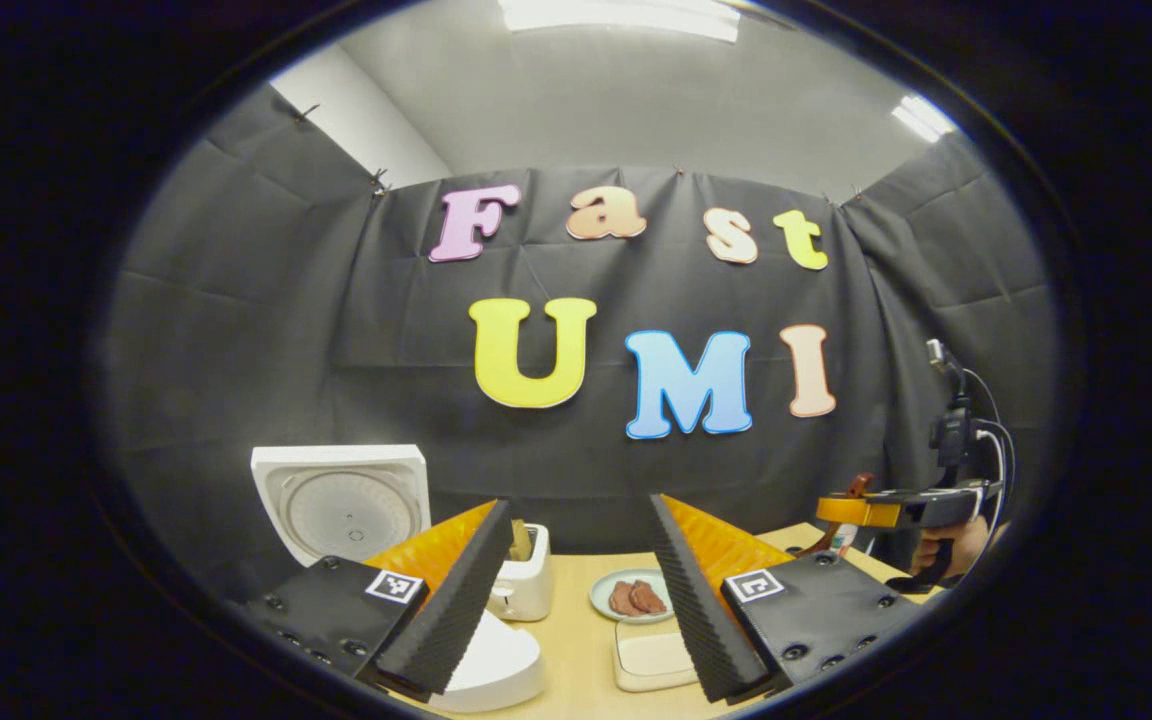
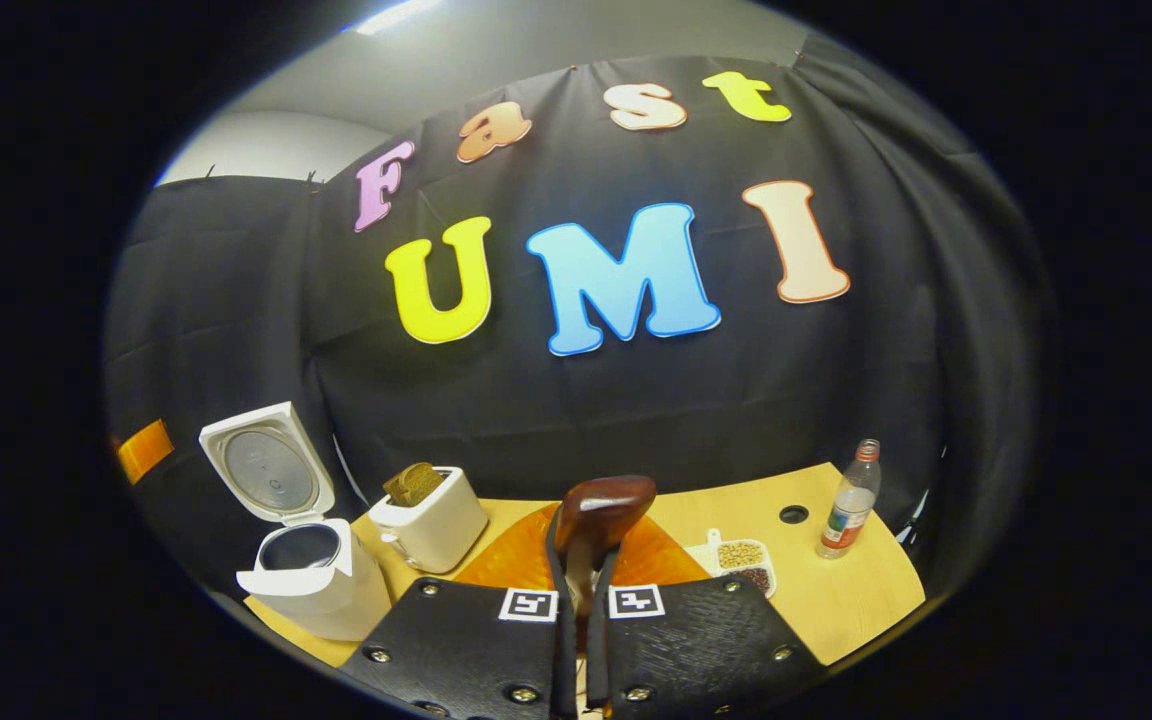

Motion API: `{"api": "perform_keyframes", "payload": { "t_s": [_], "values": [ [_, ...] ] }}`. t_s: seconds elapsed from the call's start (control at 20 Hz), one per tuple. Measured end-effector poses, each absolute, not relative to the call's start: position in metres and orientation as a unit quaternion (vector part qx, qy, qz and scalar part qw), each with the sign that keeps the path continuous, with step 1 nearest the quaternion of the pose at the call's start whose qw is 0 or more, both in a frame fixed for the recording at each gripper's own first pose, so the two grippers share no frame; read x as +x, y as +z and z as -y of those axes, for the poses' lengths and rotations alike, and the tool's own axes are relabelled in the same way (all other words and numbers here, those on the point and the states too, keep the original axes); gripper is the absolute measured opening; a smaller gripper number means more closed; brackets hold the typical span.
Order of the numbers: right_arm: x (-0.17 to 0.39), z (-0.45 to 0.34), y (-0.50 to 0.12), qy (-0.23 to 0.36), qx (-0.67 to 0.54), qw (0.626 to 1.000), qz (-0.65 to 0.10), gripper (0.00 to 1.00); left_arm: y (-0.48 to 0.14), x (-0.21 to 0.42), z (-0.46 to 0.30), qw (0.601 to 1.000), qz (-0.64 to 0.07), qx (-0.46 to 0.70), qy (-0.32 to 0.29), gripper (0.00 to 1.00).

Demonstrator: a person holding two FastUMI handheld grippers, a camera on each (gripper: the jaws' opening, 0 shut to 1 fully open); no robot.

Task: Close the left gripper, press the button to open the rice cooker; take a wooden spoon from the chopstick holder with the right hand, scoop a spoonful of rice and pour it into the rice cooker, then put the wooden spoon back into the chopstick holder.

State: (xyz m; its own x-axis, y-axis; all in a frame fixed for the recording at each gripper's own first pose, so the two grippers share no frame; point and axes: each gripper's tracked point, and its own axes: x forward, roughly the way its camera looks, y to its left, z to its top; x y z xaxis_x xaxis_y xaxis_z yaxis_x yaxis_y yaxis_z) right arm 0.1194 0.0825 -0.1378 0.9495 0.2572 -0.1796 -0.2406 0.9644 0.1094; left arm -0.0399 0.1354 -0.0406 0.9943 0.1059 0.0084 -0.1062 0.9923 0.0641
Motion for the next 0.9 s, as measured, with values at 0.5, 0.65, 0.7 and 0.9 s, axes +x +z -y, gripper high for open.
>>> {"api": "perform_keyframes", "payload": {
  "t_s": [0.5,0.65,0.7,0.9],
  "values": [
    [0.153,-0.139,-0.230,0.153,-0.004,0.975,-0.159,0.04,-0.047,-0.058,-0.177,0.996,-0.004,0.047,0.078,0.94],
    [0.162,-0.143,-0.259,0.150,-0.032,0.973,-0.174,0.05,-0.055,-0.063,-0.188,0.995,-0.014,0.044,0.087,0.93],
    [0.164,-0.147,-0.269,0.153,-0.038,0.971,-0.177,0.05,-0.057,-0.064,-0.190,0.995,-0.017,0.044,0.087,0.93],
    [0.168,-0.162,-0.297,0.155,-0.055,0.968,-0.188,0.04,-0.065,-0.071,-0.200,0.994,-0.031,0.053,0.091,0.96]
  ]
}}
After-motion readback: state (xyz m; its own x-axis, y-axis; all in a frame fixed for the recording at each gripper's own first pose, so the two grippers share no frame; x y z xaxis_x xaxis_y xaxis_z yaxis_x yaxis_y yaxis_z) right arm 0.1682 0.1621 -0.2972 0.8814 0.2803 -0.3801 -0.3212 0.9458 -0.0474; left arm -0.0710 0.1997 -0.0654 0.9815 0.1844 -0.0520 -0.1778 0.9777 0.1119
